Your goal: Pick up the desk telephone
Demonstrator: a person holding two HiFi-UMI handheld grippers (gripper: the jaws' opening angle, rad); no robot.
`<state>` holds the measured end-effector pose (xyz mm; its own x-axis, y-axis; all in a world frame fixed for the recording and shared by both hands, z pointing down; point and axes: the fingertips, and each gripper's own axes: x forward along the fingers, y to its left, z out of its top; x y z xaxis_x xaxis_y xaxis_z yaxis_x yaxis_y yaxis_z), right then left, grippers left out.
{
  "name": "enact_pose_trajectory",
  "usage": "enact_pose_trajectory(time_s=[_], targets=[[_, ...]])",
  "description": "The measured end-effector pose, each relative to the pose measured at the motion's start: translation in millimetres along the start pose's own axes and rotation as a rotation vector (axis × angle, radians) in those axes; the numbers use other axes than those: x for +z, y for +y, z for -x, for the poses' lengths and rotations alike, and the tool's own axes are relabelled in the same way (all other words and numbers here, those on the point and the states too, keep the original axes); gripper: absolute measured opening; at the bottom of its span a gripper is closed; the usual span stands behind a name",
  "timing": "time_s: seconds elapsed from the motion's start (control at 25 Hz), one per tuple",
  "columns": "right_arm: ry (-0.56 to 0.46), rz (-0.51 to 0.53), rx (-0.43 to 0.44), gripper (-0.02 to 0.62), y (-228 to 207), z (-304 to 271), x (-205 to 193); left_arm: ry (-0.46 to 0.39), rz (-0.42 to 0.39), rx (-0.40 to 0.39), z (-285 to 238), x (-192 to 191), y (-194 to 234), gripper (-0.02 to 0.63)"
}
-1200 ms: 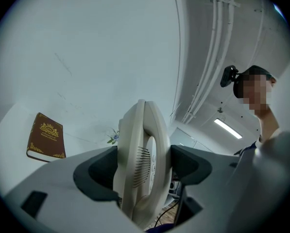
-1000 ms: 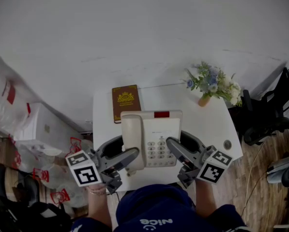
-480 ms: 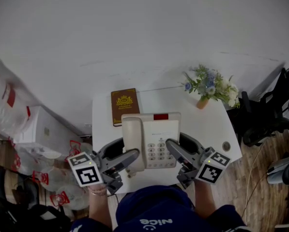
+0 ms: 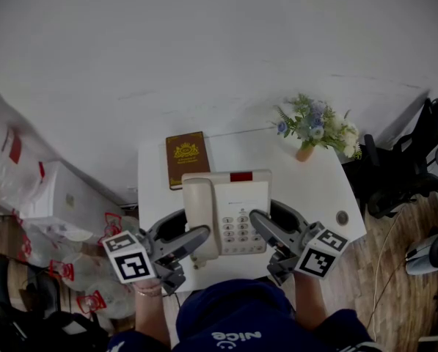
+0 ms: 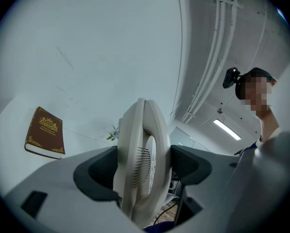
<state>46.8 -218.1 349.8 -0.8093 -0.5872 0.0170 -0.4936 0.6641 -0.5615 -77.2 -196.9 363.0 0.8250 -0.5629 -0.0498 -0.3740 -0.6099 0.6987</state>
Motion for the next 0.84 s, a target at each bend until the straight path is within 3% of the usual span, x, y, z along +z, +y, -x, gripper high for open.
enact_pose_trajectory(time_s=[0.84], targets=[[-0.001,-0.017,-0.02,0.229,-4.9,1.1,-6.3,0.005,0.015,0.002,-1.1,-3.4,5.0,0.357]])
